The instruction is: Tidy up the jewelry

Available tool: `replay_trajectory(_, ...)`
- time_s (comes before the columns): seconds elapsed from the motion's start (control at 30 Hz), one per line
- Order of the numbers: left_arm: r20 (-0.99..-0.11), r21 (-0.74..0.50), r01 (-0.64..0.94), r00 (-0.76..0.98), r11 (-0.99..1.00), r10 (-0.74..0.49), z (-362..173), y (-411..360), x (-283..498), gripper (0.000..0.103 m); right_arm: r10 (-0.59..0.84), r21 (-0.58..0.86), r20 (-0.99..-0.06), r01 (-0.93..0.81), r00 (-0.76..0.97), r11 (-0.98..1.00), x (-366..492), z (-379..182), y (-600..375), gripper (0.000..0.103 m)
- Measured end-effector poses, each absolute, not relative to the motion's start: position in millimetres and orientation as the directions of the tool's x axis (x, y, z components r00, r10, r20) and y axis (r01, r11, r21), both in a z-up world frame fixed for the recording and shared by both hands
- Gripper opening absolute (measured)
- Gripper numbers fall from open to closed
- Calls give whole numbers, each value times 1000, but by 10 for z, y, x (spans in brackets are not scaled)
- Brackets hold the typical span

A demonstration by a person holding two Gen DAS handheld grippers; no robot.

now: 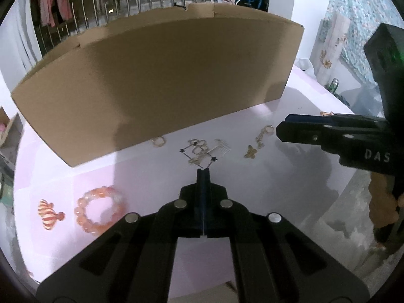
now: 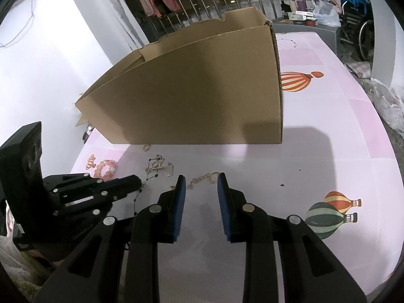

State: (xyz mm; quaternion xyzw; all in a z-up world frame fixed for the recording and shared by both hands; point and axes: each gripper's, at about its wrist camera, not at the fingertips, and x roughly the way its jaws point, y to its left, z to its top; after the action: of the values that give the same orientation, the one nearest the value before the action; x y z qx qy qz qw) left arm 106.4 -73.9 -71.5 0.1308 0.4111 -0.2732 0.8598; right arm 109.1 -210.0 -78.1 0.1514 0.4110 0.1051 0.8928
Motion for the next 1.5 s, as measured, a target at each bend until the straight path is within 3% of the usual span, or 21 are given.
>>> replay_trajectory(0.17,-751,36,589,548,807,-367,-628,-758,1055,3,321,362,-702,-69,636,930,1099,-787,-2074,26)
replay_trajectory(0.23,-741,83,609,567,789,-360,-626,-820,1049,18,324,363,-701,-74,635,929,1096,-788,-2072,26)
replay_trajectory(0.33,-722,182,649,598,739,-347,-643,-927,1034,23,324,360,-703,-76,633,930,1102,-783,-2064,26)
replay_trajectory(0.53,-729,302,710,602,636,-326,-731,-1091,1075,22,324,362,-703,-75,633,929,1110,-785,-2086,26)
replay_trajectory(0.83,-747,340,768,571,542,-340,-770,-1183,1065,3,323,367,-705,-65,631,928,1141,-806,-2094,26)
replay_trajectory(0.93,-741,344,764,578,546,-342,-774,-1178,1050,2,320,365,-704,-63,634,929,1145,-801,-2098,26)
replay_trajectory(1.13,-712,282,713,604,642,-358,-593,-969,1049,1,310,352,-705,-64,638,934,1091,-774,-2128,26)
replay_trajectory(1.37,-664,2,611,593,792,-456,-192,-456,1099,1,294,320,-720,-76,628,944,1042,-775,-2083,26)
replay_trajectory(1.5,-685,-57,573,573,818,-449,-318,-347,1098,1,262,262,-734,-96,626,960,1069,-793,-2044,26)
